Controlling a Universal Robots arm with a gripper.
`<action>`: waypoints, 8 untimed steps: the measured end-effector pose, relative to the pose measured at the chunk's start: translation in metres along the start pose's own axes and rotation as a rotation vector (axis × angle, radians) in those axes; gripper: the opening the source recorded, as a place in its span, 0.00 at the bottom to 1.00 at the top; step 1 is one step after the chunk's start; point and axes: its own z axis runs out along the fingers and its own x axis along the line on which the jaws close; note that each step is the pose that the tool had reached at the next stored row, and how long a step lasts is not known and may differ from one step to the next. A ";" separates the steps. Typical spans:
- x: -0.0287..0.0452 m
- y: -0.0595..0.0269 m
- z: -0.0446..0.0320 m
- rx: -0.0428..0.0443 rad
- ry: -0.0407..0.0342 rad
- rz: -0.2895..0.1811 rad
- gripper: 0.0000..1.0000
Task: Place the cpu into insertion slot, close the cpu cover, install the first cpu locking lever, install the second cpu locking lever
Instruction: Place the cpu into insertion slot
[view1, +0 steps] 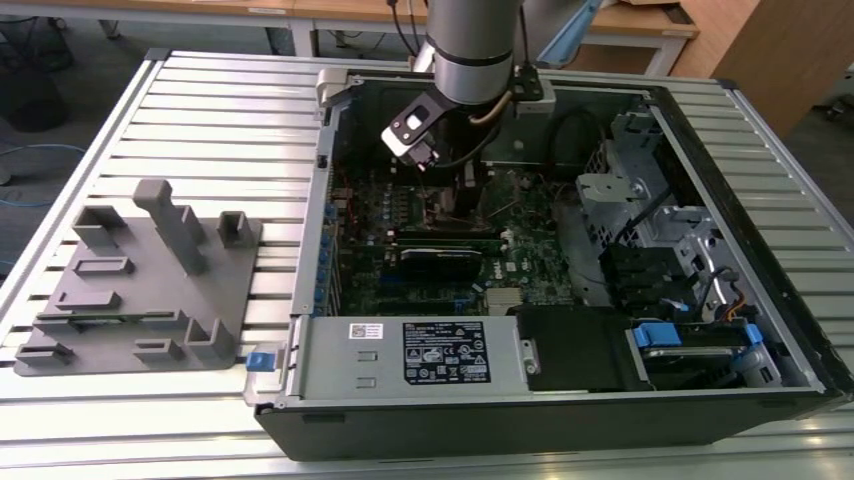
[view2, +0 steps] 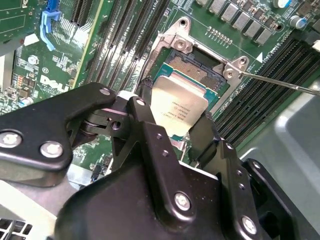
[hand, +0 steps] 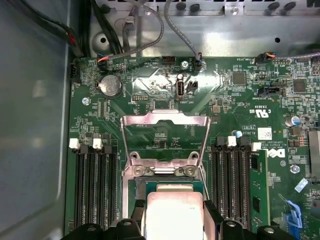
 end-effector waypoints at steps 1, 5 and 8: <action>0.0000 -0.0001 0.0006 0.0000 -0.0002 0.000 0.54; 0.0016 -0.0004 0.0030 0.0000 -0.0003 0.000 0.54; 0.0043 -0.0005 0.0030 0.0000 -0.0002 0.000 0.54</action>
